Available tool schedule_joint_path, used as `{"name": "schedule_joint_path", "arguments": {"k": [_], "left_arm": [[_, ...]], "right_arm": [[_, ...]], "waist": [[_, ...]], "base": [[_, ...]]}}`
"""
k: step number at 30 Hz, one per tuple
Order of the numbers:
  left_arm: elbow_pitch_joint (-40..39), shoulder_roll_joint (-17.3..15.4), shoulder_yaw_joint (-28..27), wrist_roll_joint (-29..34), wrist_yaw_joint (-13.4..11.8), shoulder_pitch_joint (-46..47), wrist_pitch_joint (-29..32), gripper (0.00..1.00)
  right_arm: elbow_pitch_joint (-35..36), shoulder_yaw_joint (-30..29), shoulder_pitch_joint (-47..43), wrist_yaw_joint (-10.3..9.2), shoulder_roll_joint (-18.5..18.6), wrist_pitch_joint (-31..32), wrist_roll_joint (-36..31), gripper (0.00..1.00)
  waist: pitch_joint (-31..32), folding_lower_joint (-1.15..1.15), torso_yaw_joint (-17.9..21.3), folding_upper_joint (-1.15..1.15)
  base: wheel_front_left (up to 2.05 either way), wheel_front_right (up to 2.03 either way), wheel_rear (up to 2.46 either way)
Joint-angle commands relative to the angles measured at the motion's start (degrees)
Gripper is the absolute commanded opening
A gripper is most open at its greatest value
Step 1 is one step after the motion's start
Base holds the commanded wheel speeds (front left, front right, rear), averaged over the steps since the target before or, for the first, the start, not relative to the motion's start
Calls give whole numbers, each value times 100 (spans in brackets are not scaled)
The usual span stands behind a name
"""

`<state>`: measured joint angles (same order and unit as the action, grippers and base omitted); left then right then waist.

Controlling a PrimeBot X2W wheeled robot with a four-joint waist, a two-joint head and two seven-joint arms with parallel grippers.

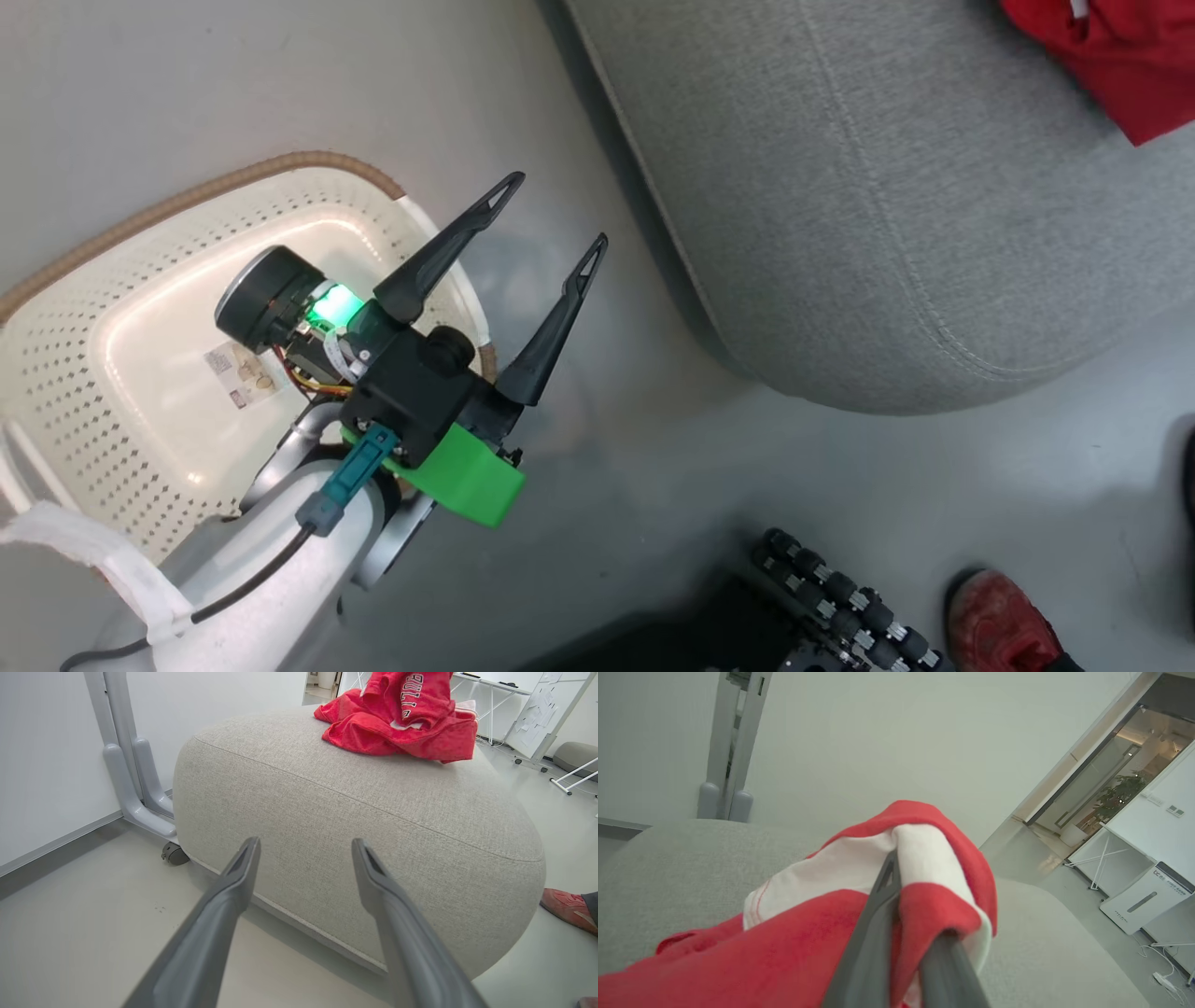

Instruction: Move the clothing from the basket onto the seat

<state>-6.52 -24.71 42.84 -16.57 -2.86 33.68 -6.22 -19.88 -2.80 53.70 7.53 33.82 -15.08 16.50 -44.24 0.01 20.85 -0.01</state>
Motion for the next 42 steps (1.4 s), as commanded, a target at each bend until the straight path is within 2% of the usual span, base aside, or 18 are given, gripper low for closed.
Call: {"name": "schedule_joint_path", "arguments": {"k": [1, 4, 6, 11, 14, 18, 23, 26, 30, 36, 42], "left_arm": [[3, -11, -7, 57, -6, 125, -29, 100], [56, 47, -1, 67, -44, 137, -108, 100], [89, 71, -22, 64, -91, 103, -203, 100], [300, 199, -99, -33, -229, -37, -483, 100], [467, 345, -158, -94, -325, -120, -679, 100], [691, 553, -289, -194, -444, -342, -859, 100], [740, 896, -653, -338, -517, -765, -895, 100], [674, 1141, -1074, -244, -506, -1207, -896, 100], [643, 1440, -1560, -60, -452, -1762, -891, 100], [694, 1793, -2276, 227, -289, -2628, -892, 100], [657, 1973, -2868, 474, -145, -3476, -893, 100]], "right_arm": [[-237, -117, -103, -8, -89, -13, -76, 100], [-502, -387, -394, -7, -331, -13, -197, 100], [-431, -610, -669, -8, -500, -13, -295, 100], [372, -1331, -1781, -8, -1175, -13, -804, 100], [984, -1535, -2466, -8, -1565, -13, -1097, 100], [1625, -1261, -3317, -7, -1990, -13, -1151, 100], [2093, -338, -3977, -8, -2215, -13, -1230, 100], [2178, 258, -4244, -8, -2362, -13, -1163, 100], [2118, 698, -4464, -8, -2522, -13, -1045, 100], [1992, 1019, -4761, -8, -2553, -13, -918, 100], [2012, 1013, -5179, -7, -2618, -13, -840, 100]], "waist": [[-416, -1, -491, 1], [-367, -1, -601, 1], [-289, -1, -637, 1], [30, -1, -695, 1], [305, -1, -746, 1], [796, -1, -800, 1], [1441, -1, -1002, 1], [1880, -1, -1278, 1], [2425, -1, -1731, 1], [3227, -1, -2313, 1], [3972, -1, -2581, 1]], "base": [[0, 0, 0], [0, 0, 0], [0, 0, 0], [0, 0, 0], [0, 0, 0], [0, 0, 0], [0, 0, 0], [0, 0, 0], [0, 0, 0], [0, 0, 0], [0, 0, 0]]}}
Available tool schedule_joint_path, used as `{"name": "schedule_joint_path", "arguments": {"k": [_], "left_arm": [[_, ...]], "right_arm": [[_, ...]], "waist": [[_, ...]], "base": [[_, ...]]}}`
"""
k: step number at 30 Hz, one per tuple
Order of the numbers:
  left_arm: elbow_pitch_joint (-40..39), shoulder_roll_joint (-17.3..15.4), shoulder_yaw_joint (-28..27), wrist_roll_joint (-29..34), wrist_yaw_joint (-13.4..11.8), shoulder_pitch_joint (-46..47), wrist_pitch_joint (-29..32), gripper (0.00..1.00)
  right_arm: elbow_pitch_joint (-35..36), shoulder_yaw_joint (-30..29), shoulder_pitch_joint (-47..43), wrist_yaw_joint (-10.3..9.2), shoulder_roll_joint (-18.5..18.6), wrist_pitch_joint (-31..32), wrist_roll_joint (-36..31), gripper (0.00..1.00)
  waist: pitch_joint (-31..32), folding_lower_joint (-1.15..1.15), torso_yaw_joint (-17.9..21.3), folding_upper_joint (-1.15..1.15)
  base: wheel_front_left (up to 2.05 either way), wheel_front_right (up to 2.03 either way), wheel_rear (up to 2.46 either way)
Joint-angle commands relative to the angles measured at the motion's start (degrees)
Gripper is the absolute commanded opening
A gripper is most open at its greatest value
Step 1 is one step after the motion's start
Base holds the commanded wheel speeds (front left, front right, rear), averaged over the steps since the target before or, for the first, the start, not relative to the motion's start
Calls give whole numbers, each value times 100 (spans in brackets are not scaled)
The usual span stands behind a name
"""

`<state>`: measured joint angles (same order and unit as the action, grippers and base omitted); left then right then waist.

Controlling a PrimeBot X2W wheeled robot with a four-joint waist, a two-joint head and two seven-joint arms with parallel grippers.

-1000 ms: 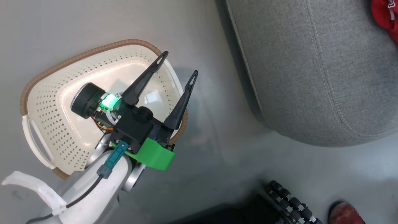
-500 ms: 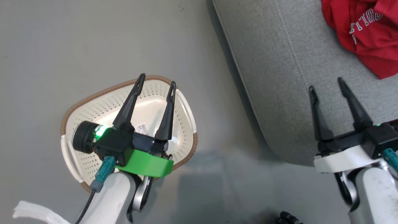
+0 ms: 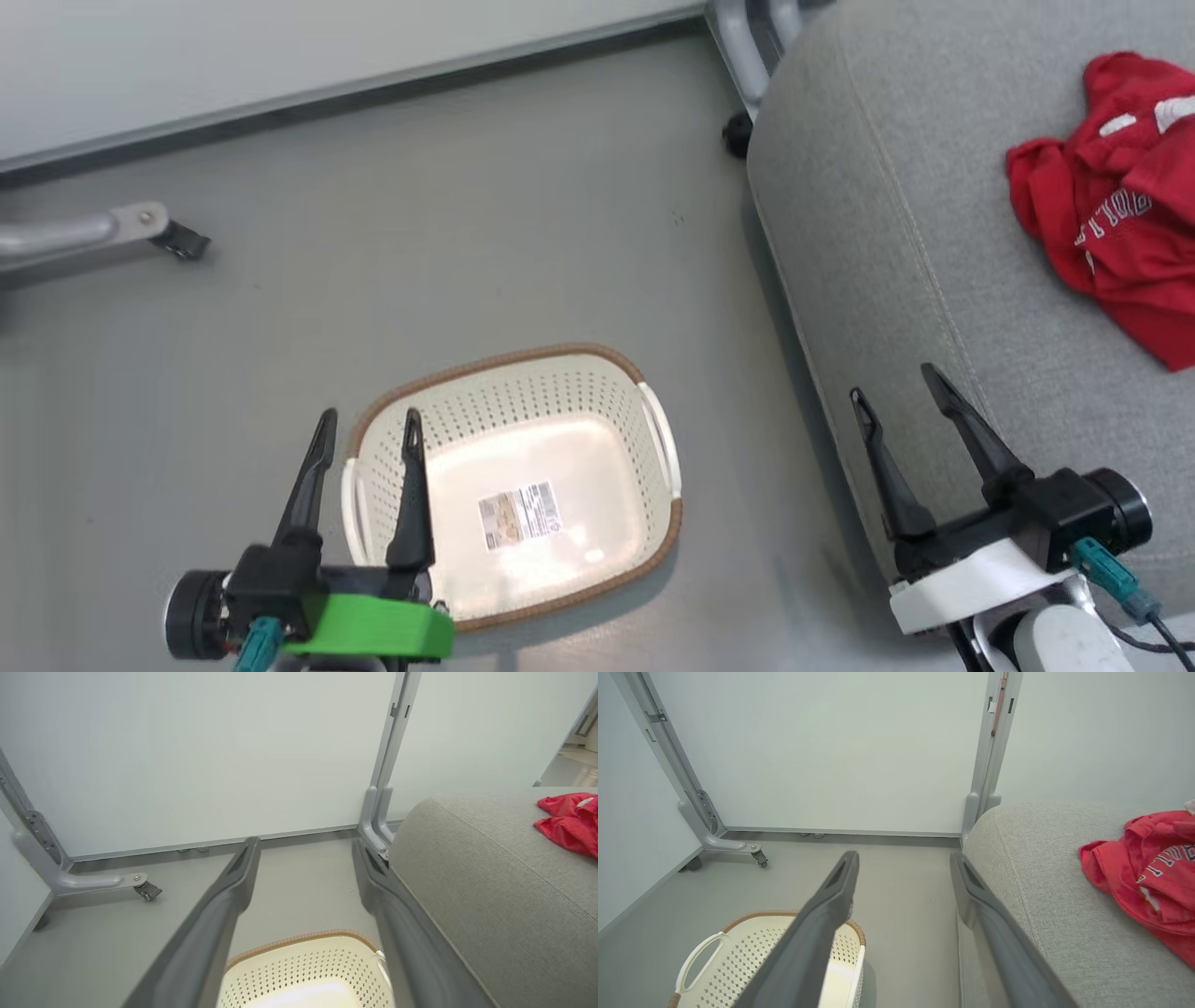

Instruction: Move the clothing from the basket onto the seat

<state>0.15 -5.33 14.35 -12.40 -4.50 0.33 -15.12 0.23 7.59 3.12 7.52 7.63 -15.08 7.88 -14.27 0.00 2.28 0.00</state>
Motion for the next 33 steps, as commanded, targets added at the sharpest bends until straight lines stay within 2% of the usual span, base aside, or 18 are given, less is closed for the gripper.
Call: {"name": "schedule_joint_path", "arguments": {"k": [1, 15, 26, 33], "left_arm": [[-29, 58, -100, 79, 44, -252, -2, 100], [-66, 225, -713, 370, 224, -1421, -2, 100], [124, 243, -818, 397, 331, -1604, -3, 100], [150, 245, -757, 317, 271, -1636, -3, 100]], "right_arm": [[11, -49, -204, -6, -16, -13, 29, 100], [-56, -180, -1067, -6, -166, -13, 43, 100], [-165, -121, -1212, -6, -205, -13, 37, 100], [-154, -95, -1251, -6, -180, -13, 70, 100]], "waist": [[1072, 0, -747, 0], [1938, 0, -691, 0], [2111, 0, -669, 0], [2140, 0, -642, 0]], "base": [[0, 0, 0], [0, 0, 0], [0, 0, 0], [0, 0, 0]]}}
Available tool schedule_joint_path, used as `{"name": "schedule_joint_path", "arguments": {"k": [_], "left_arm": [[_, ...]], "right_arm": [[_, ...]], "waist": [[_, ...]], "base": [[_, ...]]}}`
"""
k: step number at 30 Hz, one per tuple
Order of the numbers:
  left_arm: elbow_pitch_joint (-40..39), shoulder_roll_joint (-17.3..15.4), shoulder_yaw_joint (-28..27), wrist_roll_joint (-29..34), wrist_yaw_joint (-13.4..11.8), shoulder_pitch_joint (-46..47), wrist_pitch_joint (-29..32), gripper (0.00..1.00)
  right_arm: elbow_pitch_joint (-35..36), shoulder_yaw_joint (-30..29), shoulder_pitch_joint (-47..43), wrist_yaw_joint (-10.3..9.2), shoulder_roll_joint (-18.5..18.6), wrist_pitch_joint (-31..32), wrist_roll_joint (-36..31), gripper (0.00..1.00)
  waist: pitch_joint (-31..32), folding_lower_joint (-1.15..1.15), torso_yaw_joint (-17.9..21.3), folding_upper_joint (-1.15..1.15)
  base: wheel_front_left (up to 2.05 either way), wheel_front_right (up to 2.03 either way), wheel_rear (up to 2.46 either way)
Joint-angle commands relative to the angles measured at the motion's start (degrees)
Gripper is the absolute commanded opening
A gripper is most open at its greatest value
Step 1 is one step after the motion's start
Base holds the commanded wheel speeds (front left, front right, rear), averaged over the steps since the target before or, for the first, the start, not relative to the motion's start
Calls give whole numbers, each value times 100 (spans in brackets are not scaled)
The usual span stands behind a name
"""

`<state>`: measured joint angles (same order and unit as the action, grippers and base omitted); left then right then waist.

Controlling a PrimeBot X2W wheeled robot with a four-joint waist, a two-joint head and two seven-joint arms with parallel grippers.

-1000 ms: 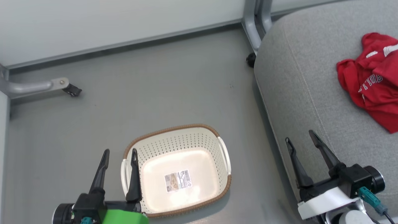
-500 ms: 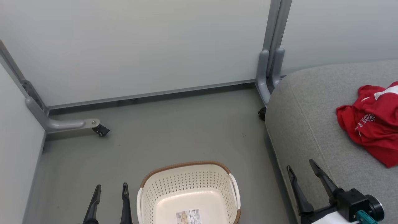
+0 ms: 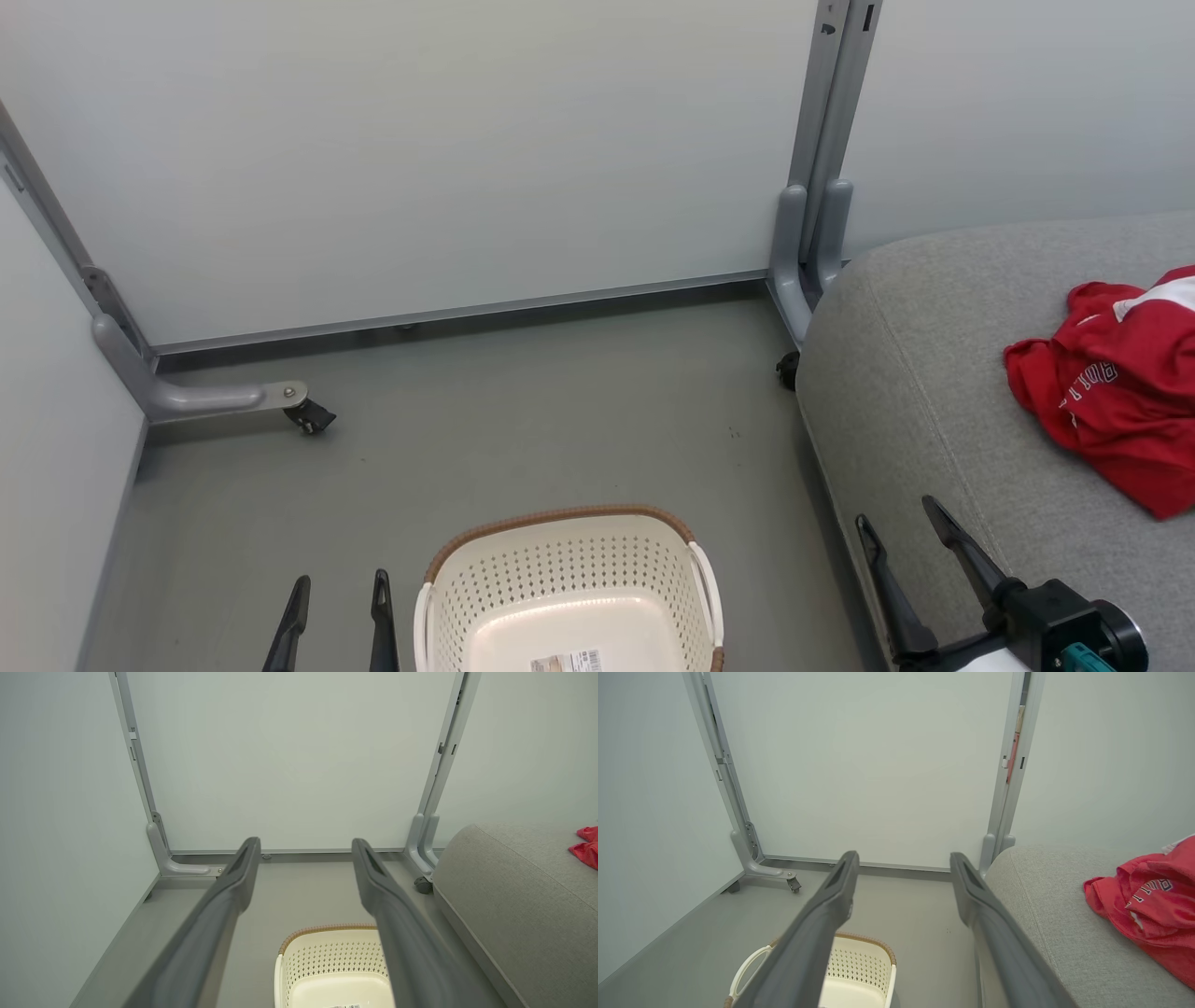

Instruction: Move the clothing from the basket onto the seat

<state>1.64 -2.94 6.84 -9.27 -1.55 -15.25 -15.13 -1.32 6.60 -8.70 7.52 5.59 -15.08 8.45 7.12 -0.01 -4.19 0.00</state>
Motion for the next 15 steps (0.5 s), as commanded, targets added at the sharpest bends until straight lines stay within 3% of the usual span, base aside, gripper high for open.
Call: {"name": "schedule_joint_path", "arguments": {"k": [1, 5, 6, 10, 15], "left_arm": [[-3, 5, -3, -4, -31, -81, -2, 100], [-11, 5, 8, 52, -33, -88, -2, 100], [0, 1, 18, 16, -5, -2, 0, 0], [168, 2, 47, -99, 5, 0, 9, 0], [194, -34, -5, -703, 48, 127, 115, 0]], "right_arm": [[5, 7, -71, -6, 31, -13, 18, 100], [26, 8, -84, -6, 45, -13, 27, 100], [12, 9, -9, 0, 22, 0, 8, 0], [-162, 23, -42, 1, -19, 12, 86, 0], [-216, -33, 52, 1, -10, 130, 688, 0]], "waist": [[0, 1, 10, 0], [-15, 1, 34, 0], [-15, 1, 35, 0], [-19, 1, 38, 0], [-48, 1, 53, 0]], "base": [[0, 0, 0], [0, 0, 0], [0, 0, 0], [0, 0, 0], [0, 0, 0]]}}
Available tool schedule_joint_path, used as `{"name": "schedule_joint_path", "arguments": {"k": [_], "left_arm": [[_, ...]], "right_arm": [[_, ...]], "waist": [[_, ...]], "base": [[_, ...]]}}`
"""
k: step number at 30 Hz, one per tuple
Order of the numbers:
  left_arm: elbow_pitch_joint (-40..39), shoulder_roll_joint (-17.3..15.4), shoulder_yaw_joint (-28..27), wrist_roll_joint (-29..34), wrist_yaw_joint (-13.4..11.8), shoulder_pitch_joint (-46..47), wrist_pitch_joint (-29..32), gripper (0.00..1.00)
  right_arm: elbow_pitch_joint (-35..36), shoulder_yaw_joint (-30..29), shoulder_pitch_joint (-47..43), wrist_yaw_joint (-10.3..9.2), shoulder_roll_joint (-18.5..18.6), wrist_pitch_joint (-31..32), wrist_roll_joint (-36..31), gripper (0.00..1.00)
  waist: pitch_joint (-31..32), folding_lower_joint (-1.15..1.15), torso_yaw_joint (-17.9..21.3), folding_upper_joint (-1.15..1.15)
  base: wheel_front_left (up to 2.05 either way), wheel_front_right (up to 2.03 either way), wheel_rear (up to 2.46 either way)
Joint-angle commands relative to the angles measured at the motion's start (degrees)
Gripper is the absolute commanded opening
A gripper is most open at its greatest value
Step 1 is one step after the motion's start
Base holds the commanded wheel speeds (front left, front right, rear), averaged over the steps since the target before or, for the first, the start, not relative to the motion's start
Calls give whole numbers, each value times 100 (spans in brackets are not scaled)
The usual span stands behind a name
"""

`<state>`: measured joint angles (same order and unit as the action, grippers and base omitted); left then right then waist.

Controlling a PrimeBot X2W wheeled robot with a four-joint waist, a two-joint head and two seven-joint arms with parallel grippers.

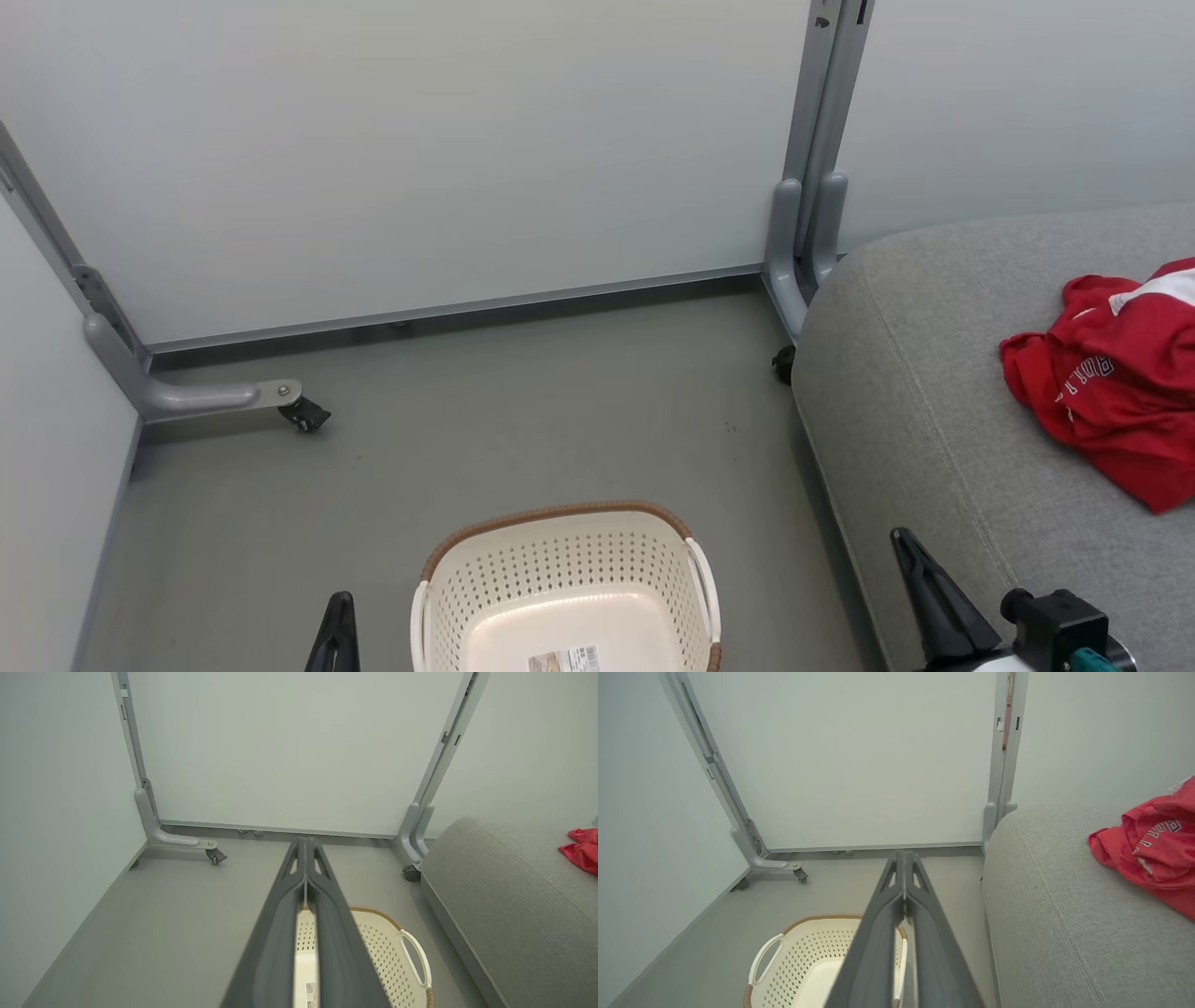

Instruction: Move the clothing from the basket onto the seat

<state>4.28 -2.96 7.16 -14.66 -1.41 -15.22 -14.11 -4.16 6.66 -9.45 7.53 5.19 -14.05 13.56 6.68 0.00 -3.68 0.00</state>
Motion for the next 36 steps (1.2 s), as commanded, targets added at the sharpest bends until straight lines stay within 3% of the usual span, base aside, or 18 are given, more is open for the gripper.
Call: {"name": "schedule_joint_path", "arguments": {"k": [1, 17, 36], "left_arm": [[-52, -41, -49, -297, 46, 159, 39, 0], [213, -130, -204, -2007, 243, 619, 374, 0], [404, -185, -397, -3622, 416, 1037, 723, 0]], "right_arm": [[49, -53, 153, 0, 34, 54, 309, 0], [-178, -234, 476, -1, 52, 409, 2010, 0], [-383, -441, 776, -2, 39, 779, 3625, 0]], "waist": [[-10, 0, 5, 0], [-100, 0, 54, 0], [-208, 0, 112, 0]], "base": [[0, 0, 0], [0, 0, 0], [0, 0, 0]]}}
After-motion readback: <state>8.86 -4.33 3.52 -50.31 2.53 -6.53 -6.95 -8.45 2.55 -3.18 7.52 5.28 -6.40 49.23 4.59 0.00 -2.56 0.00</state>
